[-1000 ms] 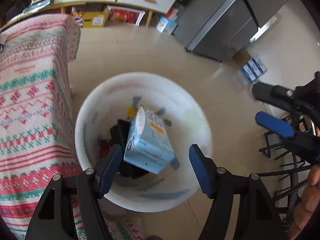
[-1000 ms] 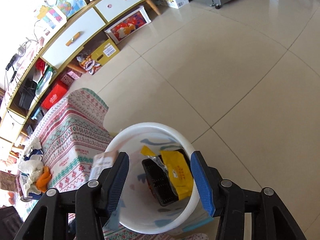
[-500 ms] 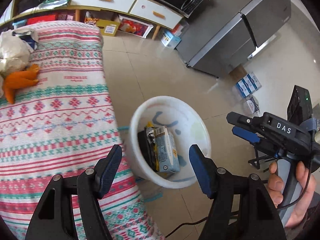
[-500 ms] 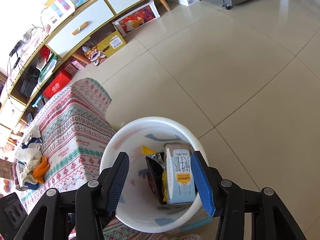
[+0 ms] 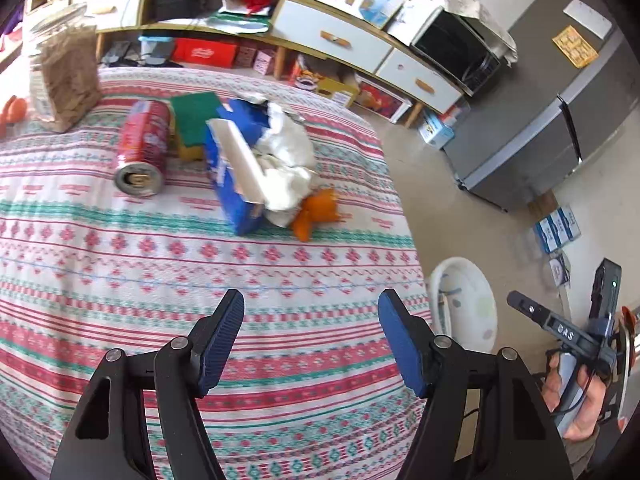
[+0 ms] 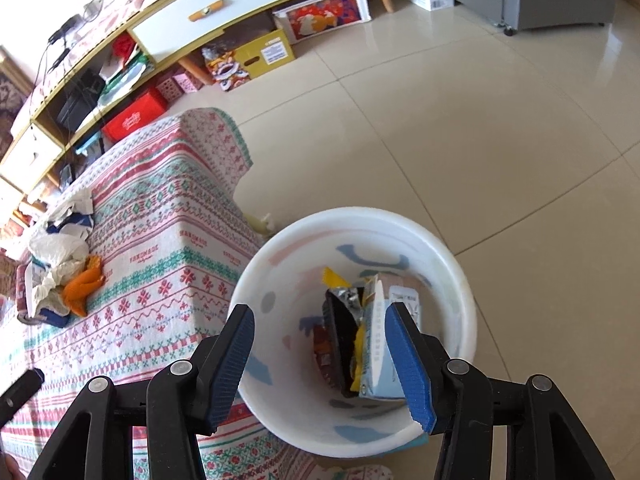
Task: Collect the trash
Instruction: 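Grasp the red can with the left gripper while the right grasps the white carton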
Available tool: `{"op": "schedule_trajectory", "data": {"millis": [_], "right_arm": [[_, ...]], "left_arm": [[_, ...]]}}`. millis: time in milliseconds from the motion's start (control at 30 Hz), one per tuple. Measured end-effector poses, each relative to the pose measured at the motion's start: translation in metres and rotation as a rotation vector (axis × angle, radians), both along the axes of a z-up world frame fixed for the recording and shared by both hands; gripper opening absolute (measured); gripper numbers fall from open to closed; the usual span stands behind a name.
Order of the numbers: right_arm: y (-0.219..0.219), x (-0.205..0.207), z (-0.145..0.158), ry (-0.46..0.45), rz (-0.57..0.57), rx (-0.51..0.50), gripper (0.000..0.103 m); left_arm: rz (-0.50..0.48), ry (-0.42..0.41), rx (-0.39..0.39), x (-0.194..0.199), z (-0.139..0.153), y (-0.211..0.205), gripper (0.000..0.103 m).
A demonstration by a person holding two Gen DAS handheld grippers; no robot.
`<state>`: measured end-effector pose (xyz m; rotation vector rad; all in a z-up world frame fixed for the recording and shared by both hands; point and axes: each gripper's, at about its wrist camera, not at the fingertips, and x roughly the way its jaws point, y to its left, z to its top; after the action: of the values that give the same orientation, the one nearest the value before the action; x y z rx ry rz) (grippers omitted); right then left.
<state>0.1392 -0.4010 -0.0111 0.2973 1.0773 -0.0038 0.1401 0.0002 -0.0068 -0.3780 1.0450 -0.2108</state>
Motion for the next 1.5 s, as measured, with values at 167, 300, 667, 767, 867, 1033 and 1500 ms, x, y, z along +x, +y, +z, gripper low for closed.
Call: {"op": "schedule_trajectory", "data": {"millis": [167, 300, 667, 767, 867, 1033, 1500], "right_arm": [[0.065, -0.009, 0.009, -0.048, 0.237, -0.042, 0.065], [0.113, -0.015, 0.008, -0.056, 0.406, 0.011, 0.066], [0.213, -0.004, -0.002, -0.082, 0.611, -0.086, 0.067], [0.233, 0.007, -0.005, -0.104, 0.639, -0.089, 0.067], [0.251, 0.022, -0.01, -0.134, 0.655, -0.113, 0.067], [0.269, 0.046, -0.024, -0.166, 0.666, -0.122, 0.067], [0.343, 0.063, -0.035, -0.315, 0.8, -0.129, 0.064]], "left_arm": [[0.125, 0.036, -0.017, 0.014, 0.001, 0.062, 0.073], [0.174, 0.049, -0.02, 0.034, -0.002, 0.09, 0.073], [0.191, 0.067, 0.161, 0.097, -0.031, 0.096, 0.073], [0.191, 0.077, 0.189, 0.11, -0.043, 0.097, 0.073], [0.204, 0.108, 0.199, 0.121, -0.059, 0.102, 0.073], [0.207, 0.089, 0.168, 0.127, -0.065, 0.108, 0.055], [0.244, 0.137, 0.068, 0.109, -0.057, 0.117, 0.055]]}}
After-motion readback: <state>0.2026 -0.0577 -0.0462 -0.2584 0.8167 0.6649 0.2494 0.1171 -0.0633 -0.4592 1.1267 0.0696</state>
